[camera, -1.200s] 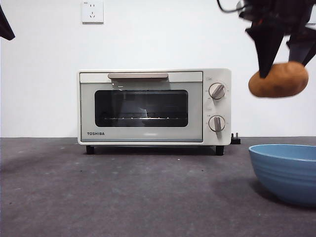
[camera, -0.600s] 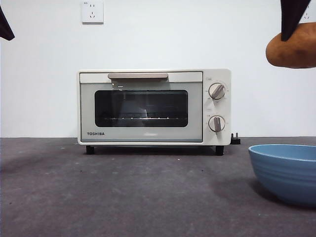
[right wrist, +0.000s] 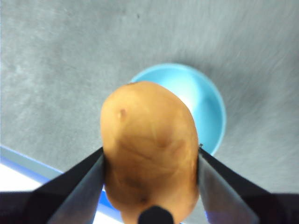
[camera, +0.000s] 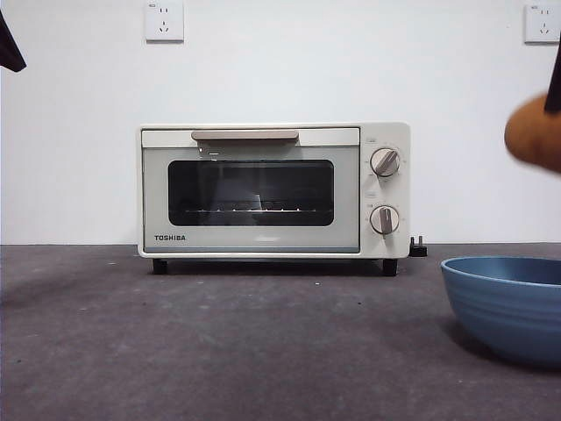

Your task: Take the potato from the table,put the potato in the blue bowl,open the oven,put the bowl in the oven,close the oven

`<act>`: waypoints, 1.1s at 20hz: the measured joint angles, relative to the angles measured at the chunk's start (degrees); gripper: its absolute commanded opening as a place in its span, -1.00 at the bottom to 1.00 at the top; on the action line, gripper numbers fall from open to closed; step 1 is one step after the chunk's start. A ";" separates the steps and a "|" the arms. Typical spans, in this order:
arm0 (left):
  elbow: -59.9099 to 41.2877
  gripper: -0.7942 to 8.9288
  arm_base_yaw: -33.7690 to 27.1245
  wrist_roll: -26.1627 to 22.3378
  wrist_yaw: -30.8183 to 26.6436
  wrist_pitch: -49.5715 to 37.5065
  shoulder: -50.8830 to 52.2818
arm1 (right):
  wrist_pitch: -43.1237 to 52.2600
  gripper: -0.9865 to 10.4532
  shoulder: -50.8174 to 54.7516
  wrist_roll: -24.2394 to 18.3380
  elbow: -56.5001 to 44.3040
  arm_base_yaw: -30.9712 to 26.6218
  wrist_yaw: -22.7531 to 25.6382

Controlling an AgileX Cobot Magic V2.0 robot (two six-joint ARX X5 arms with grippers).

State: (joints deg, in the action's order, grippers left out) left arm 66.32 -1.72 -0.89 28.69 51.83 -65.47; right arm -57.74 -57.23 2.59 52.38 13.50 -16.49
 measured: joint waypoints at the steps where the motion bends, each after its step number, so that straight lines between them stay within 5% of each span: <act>1: 0.00 -0.85 0.00 0.02 0.00 0.00 0.00 | 1.51 -0.83 -0.09 0.68 -1.99 0.00 0.00; 15: 0.00 -0.85 0.00 0.09 -0.02 -0.04 0.00 | 12.90 -0.81 -9.88 3.50 -7.87 0.00 0.04; 22: 0.00 -0.85 0.00 0.09 -0.13 -0.07 0.00 | 14.93 -0.26 -12.33 3.98 -7.87 1.88 0.55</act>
State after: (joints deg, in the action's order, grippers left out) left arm 66.32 -1.72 -0.80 28.56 51.77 -65.47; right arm -42.81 -69.56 6.57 44.51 15.38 -15.94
